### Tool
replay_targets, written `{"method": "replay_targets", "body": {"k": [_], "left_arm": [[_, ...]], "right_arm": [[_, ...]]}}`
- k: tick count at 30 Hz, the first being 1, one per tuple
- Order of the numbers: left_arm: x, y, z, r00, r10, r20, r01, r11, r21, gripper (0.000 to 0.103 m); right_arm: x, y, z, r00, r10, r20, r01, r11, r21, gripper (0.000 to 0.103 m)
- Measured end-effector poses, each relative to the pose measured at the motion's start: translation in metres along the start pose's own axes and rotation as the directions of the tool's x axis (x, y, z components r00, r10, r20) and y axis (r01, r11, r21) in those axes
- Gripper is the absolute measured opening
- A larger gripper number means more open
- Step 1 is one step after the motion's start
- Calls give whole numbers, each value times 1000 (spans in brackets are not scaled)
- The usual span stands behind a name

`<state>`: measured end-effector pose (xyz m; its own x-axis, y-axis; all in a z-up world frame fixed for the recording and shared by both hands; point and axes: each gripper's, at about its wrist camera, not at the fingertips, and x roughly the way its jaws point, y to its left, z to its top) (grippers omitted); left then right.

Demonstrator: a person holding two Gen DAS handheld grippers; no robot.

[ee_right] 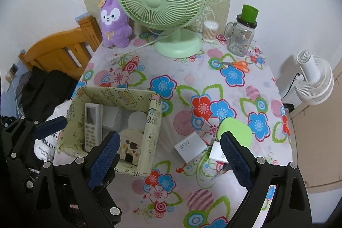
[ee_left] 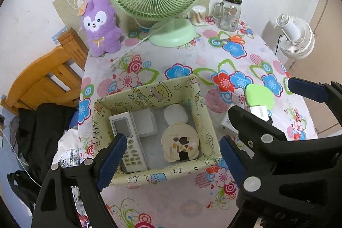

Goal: Organize rigid objects
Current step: 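Withdraw both grippers up out of the yellow bin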

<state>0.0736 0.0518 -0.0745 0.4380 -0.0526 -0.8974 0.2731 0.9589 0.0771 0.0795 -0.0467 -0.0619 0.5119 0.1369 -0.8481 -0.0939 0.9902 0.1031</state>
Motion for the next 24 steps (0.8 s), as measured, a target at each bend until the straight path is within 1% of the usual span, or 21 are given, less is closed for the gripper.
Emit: {"method": "replay_targets", "body": {"k": [11,14,24], "left_arm": [[-27,-18,-1,998,26,49,-24,999,-27,90],[-35,-27,-1,997,36,72,-35,999,-21,94],[-51,-49,2,993,42,110,-39,999,-35,95]], "right_arm": [[-32,-20,-4,999,11,51,-10,1000,-24,97],[-40,-29,-6,998,11,63,-10,1000,-27,97],[-61,-59,-11,996,12,93,-8,999,-35,96]]}}
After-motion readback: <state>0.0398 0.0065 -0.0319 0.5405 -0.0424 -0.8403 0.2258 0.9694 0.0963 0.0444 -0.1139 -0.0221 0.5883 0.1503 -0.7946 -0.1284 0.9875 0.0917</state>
